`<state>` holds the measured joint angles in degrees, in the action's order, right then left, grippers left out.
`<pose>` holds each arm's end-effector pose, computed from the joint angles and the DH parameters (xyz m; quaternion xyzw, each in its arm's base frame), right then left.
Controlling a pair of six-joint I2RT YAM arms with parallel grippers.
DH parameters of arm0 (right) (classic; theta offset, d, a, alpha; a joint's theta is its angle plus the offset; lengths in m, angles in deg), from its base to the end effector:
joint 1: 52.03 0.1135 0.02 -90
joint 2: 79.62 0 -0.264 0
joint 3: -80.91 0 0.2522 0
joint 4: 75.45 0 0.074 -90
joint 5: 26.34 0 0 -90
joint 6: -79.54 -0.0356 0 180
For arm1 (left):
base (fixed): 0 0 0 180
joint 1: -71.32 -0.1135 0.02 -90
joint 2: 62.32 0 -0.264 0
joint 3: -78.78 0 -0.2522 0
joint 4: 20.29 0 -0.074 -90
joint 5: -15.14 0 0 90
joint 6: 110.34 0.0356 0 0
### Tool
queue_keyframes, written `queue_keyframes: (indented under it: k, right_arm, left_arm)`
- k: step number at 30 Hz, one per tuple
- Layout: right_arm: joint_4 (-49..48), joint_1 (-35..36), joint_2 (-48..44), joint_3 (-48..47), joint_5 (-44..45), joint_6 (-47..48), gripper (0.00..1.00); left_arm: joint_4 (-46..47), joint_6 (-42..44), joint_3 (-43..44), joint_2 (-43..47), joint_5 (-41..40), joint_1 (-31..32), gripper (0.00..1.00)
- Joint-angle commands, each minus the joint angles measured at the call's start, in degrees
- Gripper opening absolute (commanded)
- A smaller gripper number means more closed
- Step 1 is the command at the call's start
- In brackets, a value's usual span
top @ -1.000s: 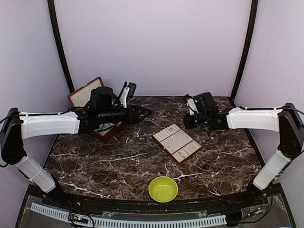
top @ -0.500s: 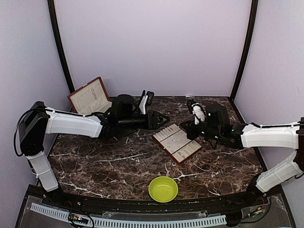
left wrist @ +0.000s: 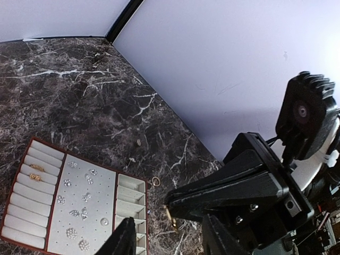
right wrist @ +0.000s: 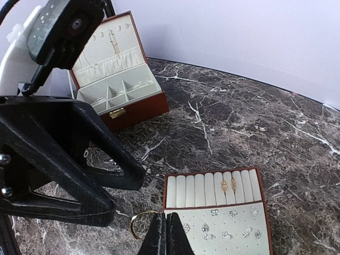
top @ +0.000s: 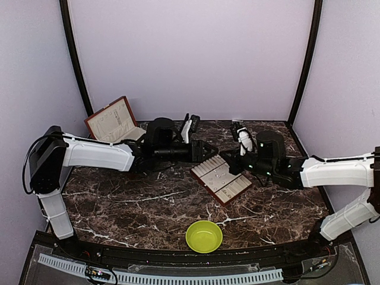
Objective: Organize the mixed jewelry
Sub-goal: Pass from the right arm to the left
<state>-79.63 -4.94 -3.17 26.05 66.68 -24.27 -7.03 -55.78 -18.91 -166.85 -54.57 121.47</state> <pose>0.2037 0.2164 0.2446 -0.2158 0.7764 0.2816 0.5209 0.2634 -0.3348 0.2570 0.2093 0.7275 -0.5328 0.3783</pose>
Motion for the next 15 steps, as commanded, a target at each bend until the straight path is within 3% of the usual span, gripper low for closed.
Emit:
queue_keyframes:
  k: [1, 15]
  right_arm:
    - [-2.4, 1.2, -0.1, -0.3, 1.6, 0.9, 0.00]
    - [-1.9, 3.0, 1.6, -1.4, 4.1, 1.8, 0.00]
  left_arm:
    - [-2.7, 0.4, 2.3, -0.6, 0.6, 0.6, 0.43]
    - [-2.9, -0.1, 2.9, -1.6, 1.0, 0.7, 0.18]
